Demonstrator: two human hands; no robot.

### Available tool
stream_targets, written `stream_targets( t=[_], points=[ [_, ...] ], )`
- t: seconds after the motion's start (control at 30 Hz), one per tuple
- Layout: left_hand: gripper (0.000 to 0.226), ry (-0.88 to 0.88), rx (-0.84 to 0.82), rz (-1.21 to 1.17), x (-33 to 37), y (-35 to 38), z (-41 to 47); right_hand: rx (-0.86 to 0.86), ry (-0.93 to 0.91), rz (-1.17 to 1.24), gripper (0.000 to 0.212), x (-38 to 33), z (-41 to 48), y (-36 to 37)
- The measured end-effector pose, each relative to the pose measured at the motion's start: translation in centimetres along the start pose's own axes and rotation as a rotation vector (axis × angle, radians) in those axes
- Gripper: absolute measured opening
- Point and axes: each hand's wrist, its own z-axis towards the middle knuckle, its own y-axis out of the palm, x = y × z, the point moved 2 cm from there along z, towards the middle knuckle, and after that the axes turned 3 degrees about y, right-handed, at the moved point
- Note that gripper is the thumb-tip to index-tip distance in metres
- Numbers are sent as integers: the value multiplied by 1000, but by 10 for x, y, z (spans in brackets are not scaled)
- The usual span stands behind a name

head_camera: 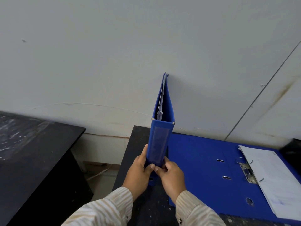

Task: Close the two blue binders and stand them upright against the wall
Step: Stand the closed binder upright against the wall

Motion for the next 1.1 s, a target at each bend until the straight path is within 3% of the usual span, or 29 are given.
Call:
stream_targets(
  t=[1.1],
  points=[
    [62, 11, -3, 10, -10, -1, 6, 12, 8, 74, 36, -8, 3, 7]
  ],
)
